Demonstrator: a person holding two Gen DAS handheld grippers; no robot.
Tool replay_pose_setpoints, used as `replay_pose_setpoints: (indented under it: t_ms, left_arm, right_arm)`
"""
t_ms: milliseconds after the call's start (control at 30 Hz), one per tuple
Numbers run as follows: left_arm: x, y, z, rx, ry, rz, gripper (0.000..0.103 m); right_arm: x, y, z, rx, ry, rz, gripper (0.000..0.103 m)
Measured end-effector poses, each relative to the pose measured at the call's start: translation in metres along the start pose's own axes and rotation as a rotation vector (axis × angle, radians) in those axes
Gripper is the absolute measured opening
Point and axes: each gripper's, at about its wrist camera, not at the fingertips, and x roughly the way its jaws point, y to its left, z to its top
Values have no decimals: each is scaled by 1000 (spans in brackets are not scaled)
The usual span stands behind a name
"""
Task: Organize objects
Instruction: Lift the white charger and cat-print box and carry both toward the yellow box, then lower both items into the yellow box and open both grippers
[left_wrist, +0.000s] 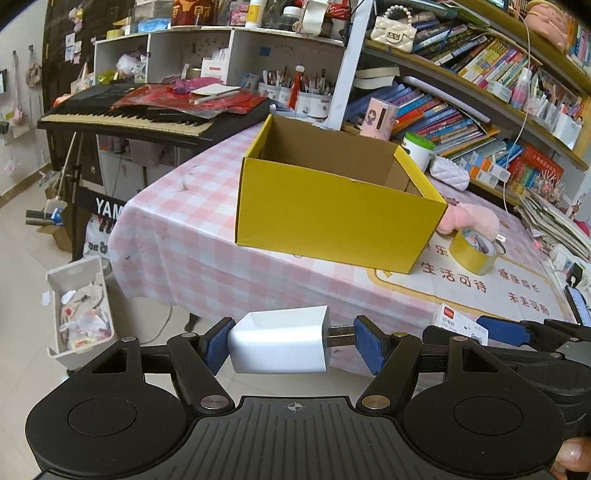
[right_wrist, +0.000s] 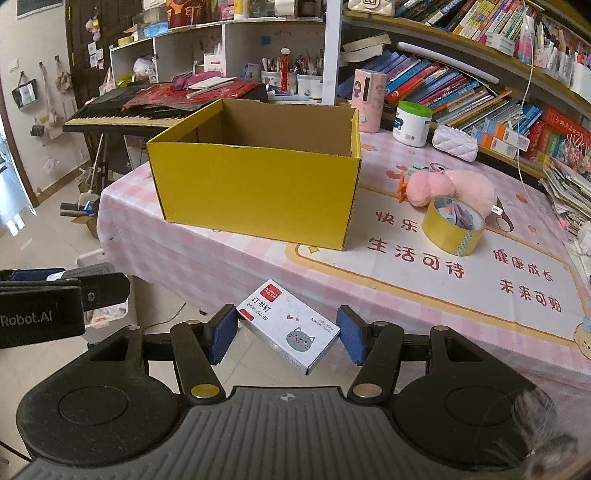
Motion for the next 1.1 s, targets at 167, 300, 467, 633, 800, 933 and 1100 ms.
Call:
replay_pose_setpoints:
  t_ms: [167, 300, 467, 633, 800, 933, 1100]
  left_arm:
    - [6, -2, 8, -2, -10, 22, 70]
    - [11, -1, 19, -10, -31, 44, 70]
    - [15, -3, 43, -3, -105, 57, 70]
    - [20, -10, 80, 17, -204, 61, 70]
    - [36, -25, 112, 47, -266, 65, 70]
    - [60, -30, 129, 45, -261, 92, 70]
    - [89, -32, 134, 46, -207, 135, 70]
  right_arm:
    - [10, -3, 10, -4, -4, 16, 57]
    - [19, -5, 22, -18, -9, 38, 57]
    - [28, -7, 44, -30, -57, 62, 57]
    - [32, -15, 80, -50, -180, 69, 57]
    - [46, -26, 123, -64, -275, 83, 57]
    - [70, -32, 147, -81, -283, 84, 57]
    - [110, -37, 158, -122, -230, 97, 57]
